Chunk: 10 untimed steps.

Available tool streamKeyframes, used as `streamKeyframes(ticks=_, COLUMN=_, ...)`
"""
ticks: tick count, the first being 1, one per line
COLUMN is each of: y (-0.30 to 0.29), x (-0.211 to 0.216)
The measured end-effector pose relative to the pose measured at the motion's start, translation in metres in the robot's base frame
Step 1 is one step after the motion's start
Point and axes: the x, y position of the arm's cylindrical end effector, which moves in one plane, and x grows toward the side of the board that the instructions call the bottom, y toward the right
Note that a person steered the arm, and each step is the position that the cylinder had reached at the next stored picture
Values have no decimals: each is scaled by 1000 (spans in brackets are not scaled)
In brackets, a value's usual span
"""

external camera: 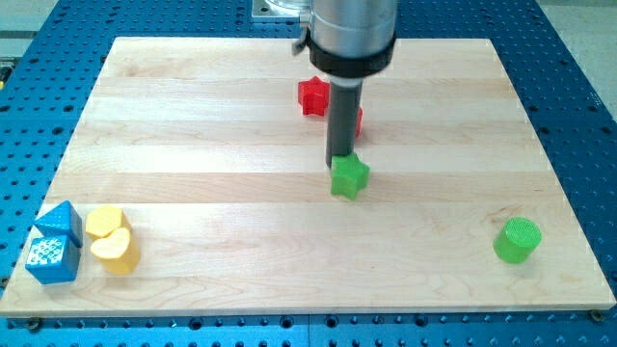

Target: Push the green star into the green circle

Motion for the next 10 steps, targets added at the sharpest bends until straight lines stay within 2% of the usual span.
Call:
streamKeyframes(ticks=1, y=39, x=-4)
streamKeyframes(ticks=2, y=40, x=-4)
streamKeyframes(ticks=4, y=-20, x=-18)
streamKeyframes(ticks=5, y=-40, x=15)
streamKeyframes(ticks=6, y=-14, x=36)
streamKeyframes(ticks=7, y=-7, x=26)
streamKeyframes(ticks=8, y=45, x=32)
streamKeyframes(ticks=9, y=78, x=60)
streamKeyframes(ticks=10, y=85, x=58)
